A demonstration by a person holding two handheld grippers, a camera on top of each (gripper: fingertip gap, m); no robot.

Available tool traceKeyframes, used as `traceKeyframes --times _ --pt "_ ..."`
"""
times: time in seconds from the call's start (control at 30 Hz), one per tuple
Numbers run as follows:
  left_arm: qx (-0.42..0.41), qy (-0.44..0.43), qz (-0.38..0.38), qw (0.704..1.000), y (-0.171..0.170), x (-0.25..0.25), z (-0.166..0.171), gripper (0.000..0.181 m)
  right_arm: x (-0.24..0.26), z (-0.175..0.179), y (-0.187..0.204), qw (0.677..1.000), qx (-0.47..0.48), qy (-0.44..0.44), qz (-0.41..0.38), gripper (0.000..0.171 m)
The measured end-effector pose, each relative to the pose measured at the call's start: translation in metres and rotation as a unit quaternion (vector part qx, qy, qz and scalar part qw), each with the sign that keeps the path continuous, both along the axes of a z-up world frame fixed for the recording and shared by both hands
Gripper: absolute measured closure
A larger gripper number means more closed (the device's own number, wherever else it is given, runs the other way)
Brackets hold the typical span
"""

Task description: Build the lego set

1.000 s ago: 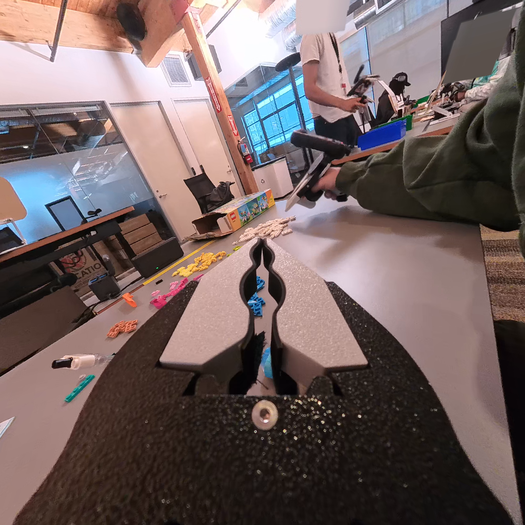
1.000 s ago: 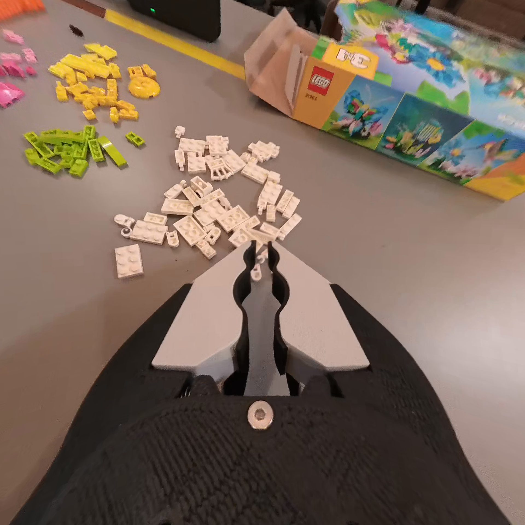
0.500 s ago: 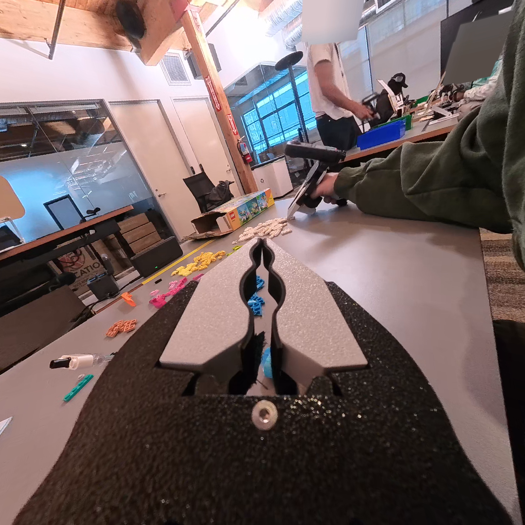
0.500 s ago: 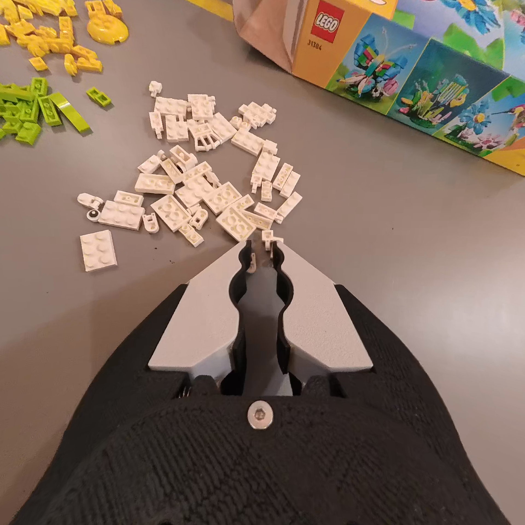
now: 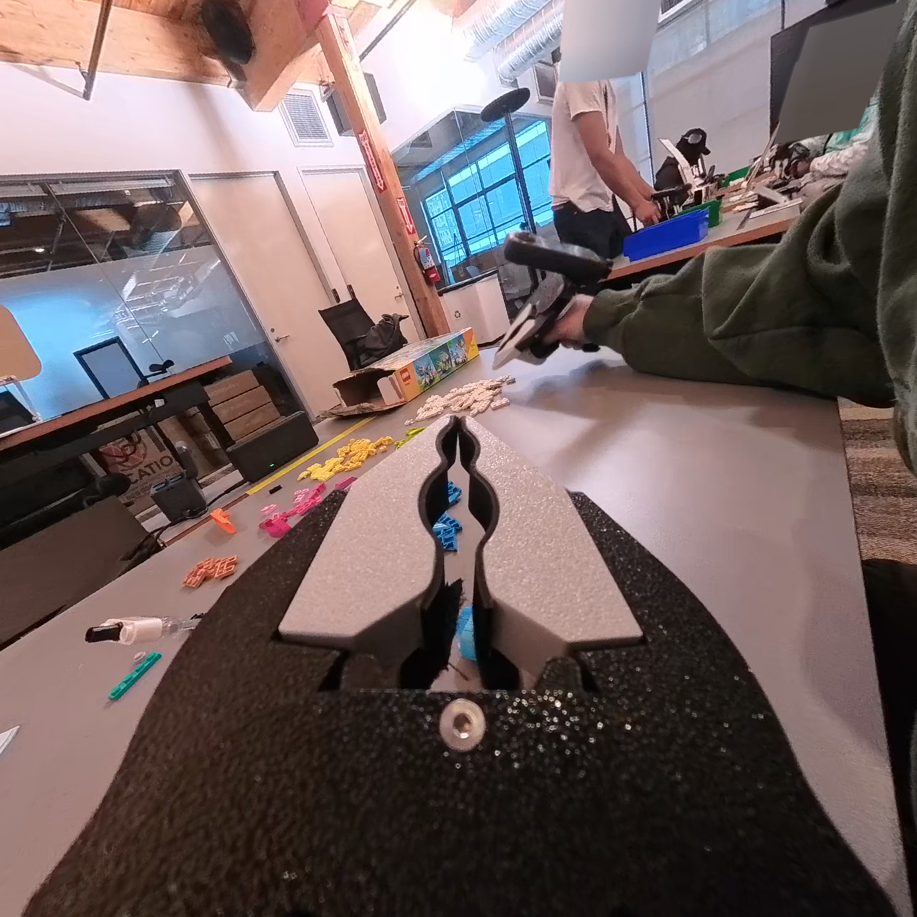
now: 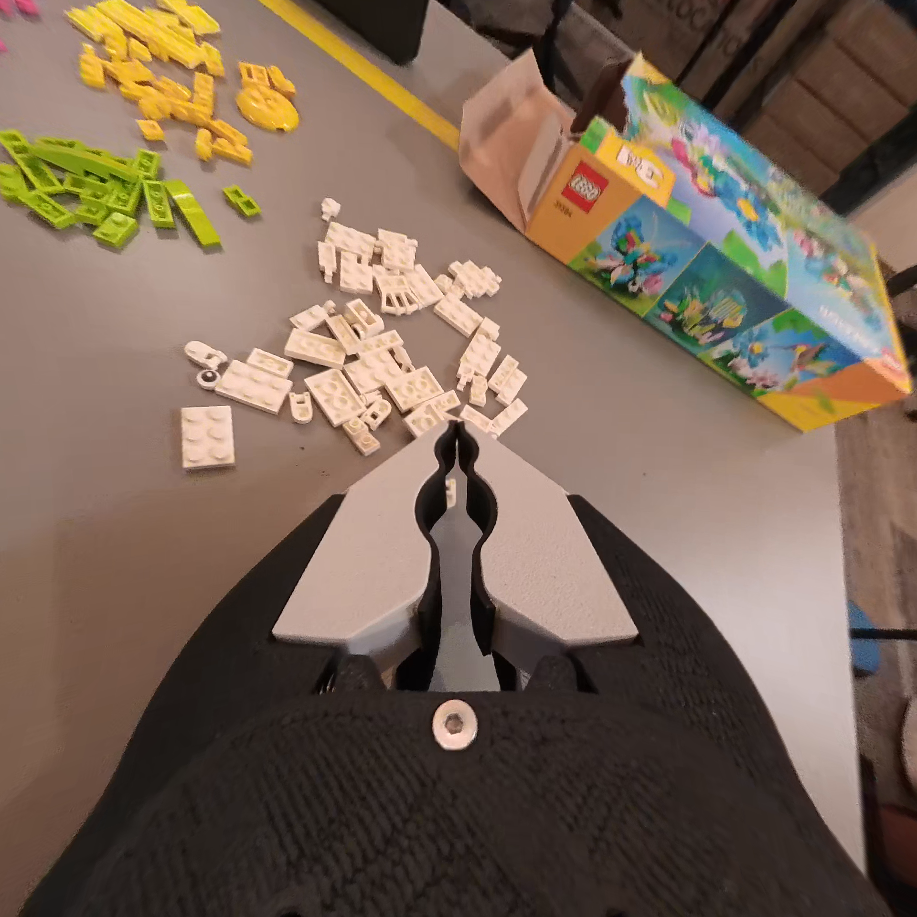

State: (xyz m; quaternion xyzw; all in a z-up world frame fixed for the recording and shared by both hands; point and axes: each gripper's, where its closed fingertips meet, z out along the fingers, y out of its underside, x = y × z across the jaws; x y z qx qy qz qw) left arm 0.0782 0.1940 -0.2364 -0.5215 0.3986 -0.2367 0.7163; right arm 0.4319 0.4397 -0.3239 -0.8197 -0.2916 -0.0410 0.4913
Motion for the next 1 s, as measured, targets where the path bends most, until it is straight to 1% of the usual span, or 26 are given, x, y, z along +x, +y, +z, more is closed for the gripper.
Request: traceKeyframes --times 0.03,0.1,0.27,0.33,0.47,0.73,0.9,1.0 --pt "0.000 0.000 0.000 1.000 0.000 0.000 0.000 0.181 0.001 0.002 -0.001 1.000 0.002 -0.009 -0.002 0.171" --pt "0.001 -0.001 -0.002 1.000 -0.001 0.000 0.000 0.181 0.003 0.000 -0.002 1.000 -0.009 -0.010 -0.007 0.171" --pt "0.000 -0.001 -0.002 1.000 -0.001 0.000 0.000 0.181 0.014 -0.016 0.001 0.996 -0.056 0.046 -0.053 0.165" --pt "0.000 -0.001 -0.002 1.000 0.000 0.000 0.000 0.181 0.019 -0.022 -0.001 0.994 -0.076 0.043 -0.065 0.164" --pt "0.000 -0.001 -0.002 1.000 0.000 0.000 0.000 0.181 0.020 -0.026 -0.003 0.991 -0.096 0.065 -0.066 0.164" --pt "0.001 0.001 -0.002 1.000 0.001 0.000 -0.001 0.181 0.019 -0.027 0.005 0.991 -0.094 0.072 -0.060 0.161" --pt "0.001 0.002 -0.001 1.000 0.002 0.001 -0.001 0.181 0.016 -0.027 0.007 0.993 -0.091 0.056 -0.052 0.165" --pt "0.002 0.002 0.000 1.000 0.003 0.001 -0.001 0.181 0.012 -0.018 0.005 0.998 -0.051 0.004 -0.036 0.165"
